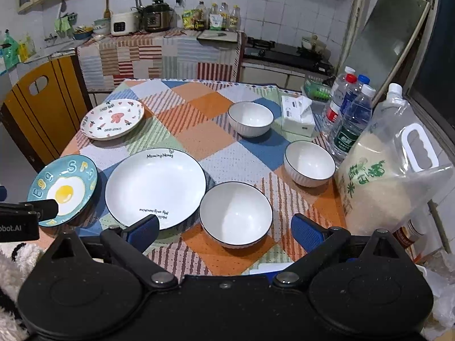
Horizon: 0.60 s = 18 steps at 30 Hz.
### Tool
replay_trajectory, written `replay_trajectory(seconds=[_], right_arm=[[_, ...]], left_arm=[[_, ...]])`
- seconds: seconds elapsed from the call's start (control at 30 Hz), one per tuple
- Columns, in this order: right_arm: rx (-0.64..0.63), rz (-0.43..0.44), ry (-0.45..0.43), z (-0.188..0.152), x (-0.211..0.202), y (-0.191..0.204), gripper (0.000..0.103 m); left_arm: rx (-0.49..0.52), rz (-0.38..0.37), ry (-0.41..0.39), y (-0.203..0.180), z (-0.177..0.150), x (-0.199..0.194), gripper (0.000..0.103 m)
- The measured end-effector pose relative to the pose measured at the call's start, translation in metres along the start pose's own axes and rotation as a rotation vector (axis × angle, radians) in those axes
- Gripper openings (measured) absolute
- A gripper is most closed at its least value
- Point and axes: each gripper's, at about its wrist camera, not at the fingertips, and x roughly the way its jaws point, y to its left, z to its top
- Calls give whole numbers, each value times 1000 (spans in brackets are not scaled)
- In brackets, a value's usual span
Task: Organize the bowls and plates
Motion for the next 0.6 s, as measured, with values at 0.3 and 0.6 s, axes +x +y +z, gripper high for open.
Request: replay_trajectory(seconds=[0.3, 0.6], right_arm=[[7, 1, -6, -5, 4, -3, 101], [8, -2, -12, -6, 4, -6, 101]], left_arm=[[2, -16, 7, 0, -5, 2, 101], [26, -23, 8, -3, -8, 2, 101]])
